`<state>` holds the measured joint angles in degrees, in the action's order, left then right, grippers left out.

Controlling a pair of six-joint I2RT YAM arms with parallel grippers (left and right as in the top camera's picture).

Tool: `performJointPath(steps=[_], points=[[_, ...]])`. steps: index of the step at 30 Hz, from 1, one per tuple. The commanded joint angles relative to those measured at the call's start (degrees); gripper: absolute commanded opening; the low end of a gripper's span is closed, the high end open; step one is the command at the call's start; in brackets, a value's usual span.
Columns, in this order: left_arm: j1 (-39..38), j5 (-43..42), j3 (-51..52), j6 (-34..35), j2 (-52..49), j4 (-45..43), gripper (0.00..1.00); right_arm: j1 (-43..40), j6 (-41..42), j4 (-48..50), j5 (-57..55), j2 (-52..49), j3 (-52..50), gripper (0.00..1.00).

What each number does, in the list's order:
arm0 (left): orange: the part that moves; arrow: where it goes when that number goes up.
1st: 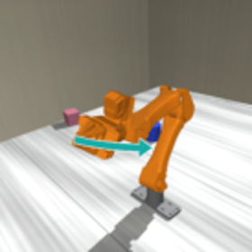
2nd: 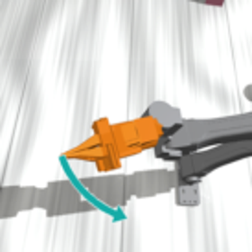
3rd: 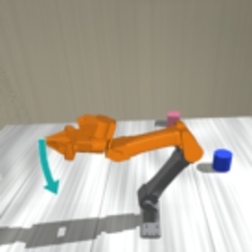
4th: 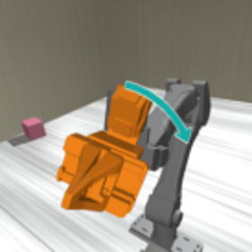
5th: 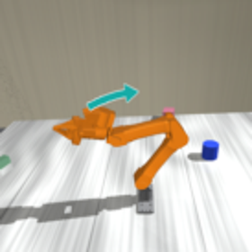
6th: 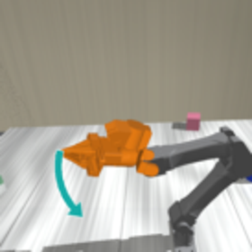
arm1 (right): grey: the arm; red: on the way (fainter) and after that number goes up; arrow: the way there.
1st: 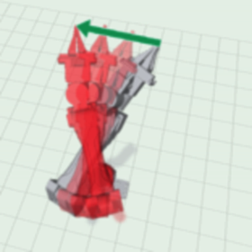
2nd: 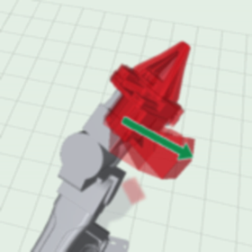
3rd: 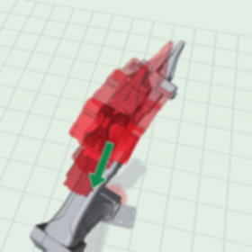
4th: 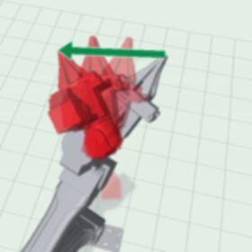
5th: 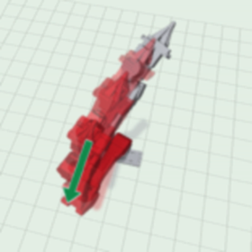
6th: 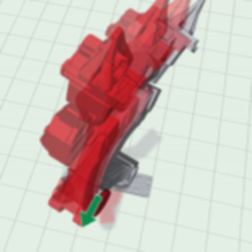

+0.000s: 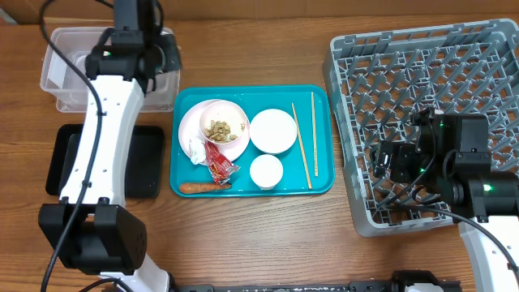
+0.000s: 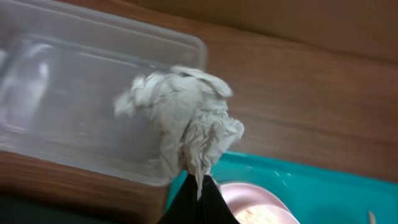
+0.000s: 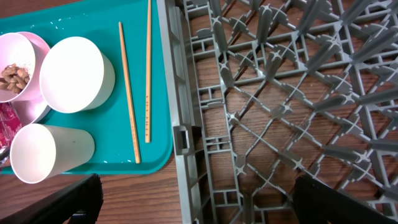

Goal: Sort waste into correct bins and load items into the dishwasher
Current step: 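Carry the tissue with the left gripper and drop it into the clear bin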

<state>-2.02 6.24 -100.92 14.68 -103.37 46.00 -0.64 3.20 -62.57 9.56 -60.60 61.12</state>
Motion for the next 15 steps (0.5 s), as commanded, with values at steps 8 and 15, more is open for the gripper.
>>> performJointPath(steps=[8, 15], points=[[5.1, 6.3, -1.2, 2.2, -6.9, -5.4, 0.04, 0.2, 0.1, 0.3, -0.5, 0.1, 1.9, 1.0], [5.9, 6.2, -1.2, 2.1, -10.6, -8.5, 0.42, 0.2, 0.1, 0.3, -0.5, 0.1, 1.9, 1.0]])
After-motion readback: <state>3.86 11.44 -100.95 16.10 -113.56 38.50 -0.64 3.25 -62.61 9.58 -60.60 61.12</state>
